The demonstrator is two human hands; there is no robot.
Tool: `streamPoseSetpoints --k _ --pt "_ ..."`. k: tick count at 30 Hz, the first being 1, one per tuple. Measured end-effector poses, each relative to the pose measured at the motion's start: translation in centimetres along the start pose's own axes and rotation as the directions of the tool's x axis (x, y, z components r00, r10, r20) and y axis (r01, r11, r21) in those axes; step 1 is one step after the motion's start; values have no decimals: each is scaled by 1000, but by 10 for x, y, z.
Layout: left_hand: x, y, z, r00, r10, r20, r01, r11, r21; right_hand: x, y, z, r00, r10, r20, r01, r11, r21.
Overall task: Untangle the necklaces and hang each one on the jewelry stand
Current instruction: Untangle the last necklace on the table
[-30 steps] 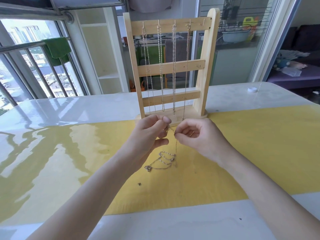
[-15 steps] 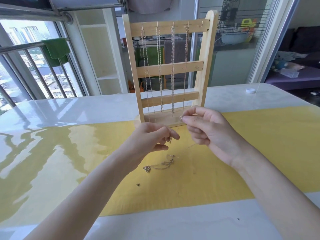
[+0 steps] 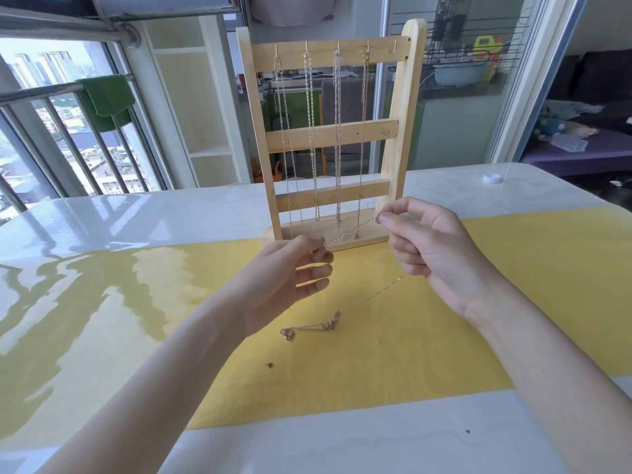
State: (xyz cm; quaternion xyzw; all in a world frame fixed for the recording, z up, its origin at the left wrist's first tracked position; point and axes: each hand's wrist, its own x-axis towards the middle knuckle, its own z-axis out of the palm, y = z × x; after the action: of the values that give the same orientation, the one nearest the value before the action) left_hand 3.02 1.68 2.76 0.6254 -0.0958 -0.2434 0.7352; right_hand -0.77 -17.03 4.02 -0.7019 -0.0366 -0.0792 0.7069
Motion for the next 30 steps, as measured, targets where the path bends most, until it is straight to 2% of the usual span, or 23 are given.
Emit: streamPoseSetpoints --k 1,3,5,7,9,11,12,13,15,16,18,19,20,22,24,27,28,30 --pt "0 -1 -1 999 26 -22 -24 998 58 0 1 -1 1000 -6 -8 6 1000 -19" --pt "1 -5 -5 995 82 -64 -61 958 281 1 2 -1 1000 -11 -19 10 999 -34" --pt "3 -7 -10 985 146 -96 -74 846 528 2 5 -2 999 -13 -41 11 998 -55" --pt "2 -7 -12 985 160 -62 -65 680 730 3 9 -4 997 -20 -69 13 995 -102" --pt "-1 -7 -11 998 49 33 -52 484 873 5 14 -7 995 -24 -101 6 985 -173" --pt "-2 -13 -9 996 -50 78 -61 278 959 7 18 -10 989 -42 -140 -3 951 -308" --pt "-2 -15 -8 996 -43 75 -66 199 978 8 21 -11 986 -60 -155 -5 922 -388" --pt "-2 -17 -7 997 -16 70 -67 147 987 10 24 -12 983 -80 -165 -5 887 -462" --pt "-1 -18 -7 998 8 64 -64 110 992 11 29 -13 987 -82 -141 -23 788 -615" --pt "-1 -18 -7 998 1 67 -67 102 992 10 32 -14 993 -44 -110 -49 695 -717" --pt "-3 -18 -6 995 -19 95 -94 53 994 8 36 -15 996 36 -79 -87 433 -897" --pt "-4 -18 -5 994 -24 106 -106 18 994 6 37 -14 997 41 -58 -69 361 -930" --pt "-4 -17 -5 994 -20 109 -109 0 994 4 37 -11 1000 29 -13 -22 353 -935" --pt "-3 -13 -6 994 -6 106 -106 49 993 2 38 1 989 -3 151 136 445 -885" --pt "-4 -6 -8 993 -27 111 -101 232 968 0 42 16 953 15 302 235 591 -772" --pt "-8 -1 -11 992 -78 97 -27 623 782 1 50 31 927 124 353 142 756 -639" --pt "-10 0 -13 994 -78 74 1 697 718 2 50 32 921 153 357 98 798 -595" --pt "-13 1 -17 998 -61 22 33 768 640 1 45 33 904 168 393 55 866 -496"
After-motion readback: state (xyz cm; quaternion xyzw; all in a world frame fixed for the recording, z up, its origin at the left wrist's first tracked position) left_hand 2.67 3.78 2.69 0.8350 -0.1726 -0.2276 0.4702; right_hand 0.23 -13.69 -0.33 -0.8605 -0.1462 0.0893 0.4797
